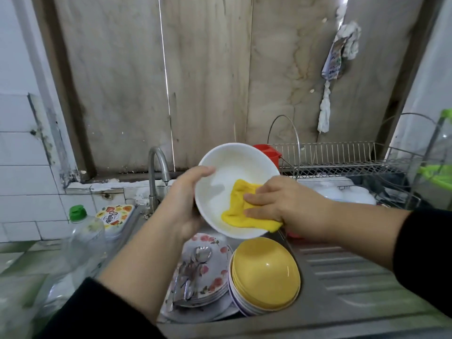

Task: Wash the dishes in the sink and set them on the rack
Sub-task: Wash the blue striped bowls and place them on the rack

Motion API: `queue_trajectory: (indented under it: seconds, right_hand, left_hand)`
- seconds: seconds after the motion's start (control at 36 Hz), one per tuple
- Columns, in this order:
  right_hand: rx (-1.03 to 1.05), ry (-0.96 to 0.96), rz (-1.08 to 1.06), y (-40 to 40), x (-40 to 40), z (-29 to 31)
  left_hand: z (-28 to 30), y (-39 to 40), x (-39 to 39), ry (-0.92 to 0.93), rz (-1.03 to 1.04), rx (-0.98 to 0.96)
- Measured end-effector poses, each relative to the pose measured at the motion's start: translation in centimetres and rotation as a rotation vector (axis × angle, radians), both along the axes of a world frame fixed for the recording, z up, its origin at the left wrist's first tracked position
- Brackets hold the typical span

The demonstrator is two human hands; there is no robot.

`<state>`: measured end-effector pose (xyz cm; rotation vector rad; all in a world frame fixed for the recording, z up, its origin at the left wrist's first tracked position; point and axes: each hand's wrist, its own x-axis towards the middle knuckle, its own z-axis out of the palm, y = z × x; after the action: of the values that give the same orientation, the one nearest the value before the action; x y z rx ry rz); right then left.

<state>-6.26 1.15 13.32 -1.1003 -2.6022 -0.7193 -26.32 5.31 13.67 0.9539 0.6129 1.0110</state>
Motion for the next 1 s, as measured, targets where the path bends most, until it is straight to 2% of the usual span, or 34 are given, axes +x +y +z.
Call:
queue_trajectory:
  seconds: [0.03, 0.08, 0.17, 0.22, 0.28, 0.33, 0.36, 0.42, 0.5, 0.56, 0.61, 0.67, 0.72, 0.75, 0.81, 0.86, 0.94, 1.0]
  right_hand:
    - [0.05, -0.042, -0.003, 0.1, 0.0, 0.1]
    - [0.065, 0.039, -0.04, -0.3, -1.2, -0.4]
    - [-0.134, 0.328, -0.211, -1.2, -3.9, -2.2]
    - [-0.28, 0.398, -0.205, -0.8, -3.2, -2.9]
    - [-0.22, 0.284, -0.119, -0.6, -1.4, -2.1]
    - [-0.002, 0.053, -0.028, 0.0, 0.5, -0.9]
    - [0.072, -0.044, 0.002, 0.1, 1.0, -0.5]
    - [0.173, -0.091, 0.016, -0.1, 0.8, -0.4]
    - [0.167, 0.146, -0.072, -0.5, -1.7, -2.1]
    - [0.07, 0.325, -0.127, -0.9, -3.3, -2.9]
    - [-0.069, 0.423, -0.125, -1.0, -3.3, -2.9]
    - [-0.064, 0.326, -0.051, -1.1, -2.1, -1.9]
    - [0.051, 0.116, 0.004, -0.9, -0.7, -0.7]
    - [0.127, 0.018, 0.009, -0.8, -0.3, -0.1]
    - [0.2, -0.031, -0.023, -0.5, -0.4, -0.3]
    - [0.082, 0.081, -0.133, -1.2, -2.6, -1.1]
    - [-0.222, 0.355, -0.313, -1.7, -5.9, -2.2]
    - [-0.344, 0.481, -0.237, -1.0, -5.2, -2.6]
  left_hand:
    - [0.2, 0.0, 0.1, 0.011, 0.026, -0.013]
    - [0.1, -0.8, 1.3, -0.025, 0.11, -0.026]
    - [-1.8, -2.8, 3.8, -0.088, 0.214, 0.026]
    - [-2.6, -3.3, 4.0, -0.047, 0.256, 0.068]
    - [-2.0, -2.9, 2.8, 0.006, 0.145, 0.062]
    - [-0.8, -2.0, 1.3, 0.023, 0.056, 0.026]
    - [-0.5, -1.3, 0.8, 0.033, 0.044, 0.012]
    - [-0.1, -0.6, 0.6, 0.06, 0.081, -0.012]
    - [0.0, -1.8, 2.3, -0.046, 0.187, -0.007]
    - [-1.0, -2.7, 3.4, -0.092, 0.243, 0.059]
    - [-1.4, -2.9, 3.4, -0.048, 0.249, 0.099]
    - [-0.8, -2.1, 2.1, -0.004, 0.14, 0.086]
    - [0.2, -1.1, 0.4, -0.001, 0.065, 0.043]
    - [0.3, -0.7, 0.1, 0.007, 0.05, 0.036]
    - [0.4, -0.9, 0.2, 0.024, 0.101, 0.023]
    - [0.1, -1.6, 1.4, -0.021, 0.186, 0.013]
    - [-2.1, -2.8, 3.2, -0.068, 0.29, 0.063]
    - [-2.7, -3.1, 3.0, -0.018, 0.275, 0.116]
